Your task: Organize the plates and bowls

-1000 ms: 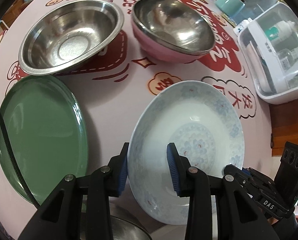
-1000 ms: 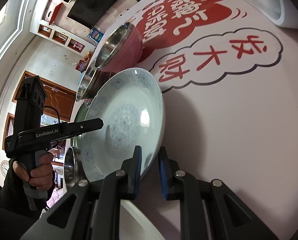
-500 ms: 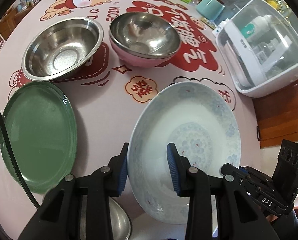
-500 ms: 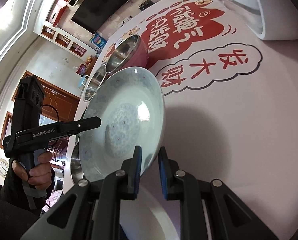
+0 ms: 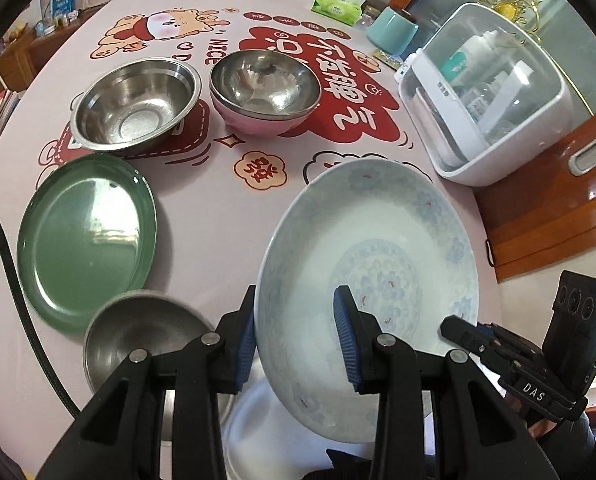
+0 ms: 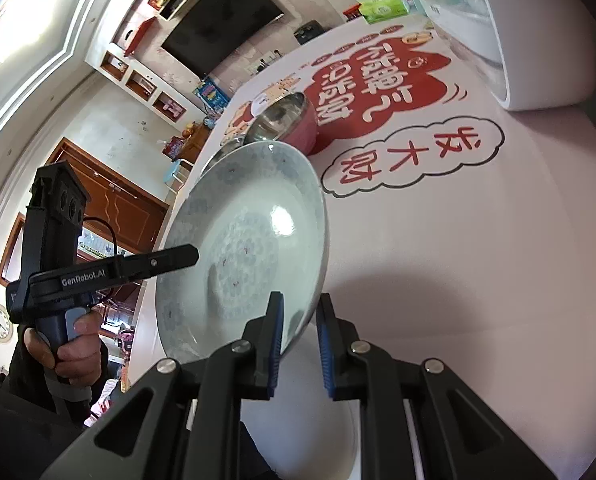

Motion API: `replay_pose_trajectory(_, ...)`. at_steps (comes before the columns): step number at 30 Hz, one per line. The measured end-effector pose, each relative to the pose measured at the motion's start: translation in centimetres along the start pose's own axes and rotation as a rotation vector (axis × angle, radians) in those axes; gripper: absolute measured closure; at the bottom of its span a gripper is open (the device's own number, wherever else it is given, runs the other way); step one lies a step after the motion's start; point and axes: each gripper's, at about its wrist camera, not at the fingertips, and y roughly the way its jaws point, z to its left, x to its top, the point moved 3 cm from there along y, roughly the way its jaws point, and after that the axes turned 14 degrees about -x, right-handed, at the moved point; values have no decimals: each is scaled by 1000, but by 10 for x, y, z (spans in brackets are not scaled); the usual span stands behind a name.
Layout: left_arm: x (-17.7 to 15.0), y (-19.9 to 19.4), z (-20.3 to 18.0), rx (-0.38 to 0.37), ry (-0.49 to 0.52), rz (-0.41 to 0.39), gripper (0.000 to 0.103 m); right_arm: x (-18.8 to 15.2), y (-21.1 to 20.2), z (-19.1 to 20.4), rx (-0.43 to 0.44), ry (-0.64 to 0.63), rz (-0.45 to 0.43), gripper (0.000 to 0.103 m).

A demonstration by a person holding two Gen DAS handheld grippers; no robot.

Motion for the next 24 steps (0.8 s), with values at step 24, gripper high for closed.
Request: replay_pose_trajectory(24, -87, -25, -11, -3, -22, 9, 69, -50, -35, 20, -32, -161, 46, 87)
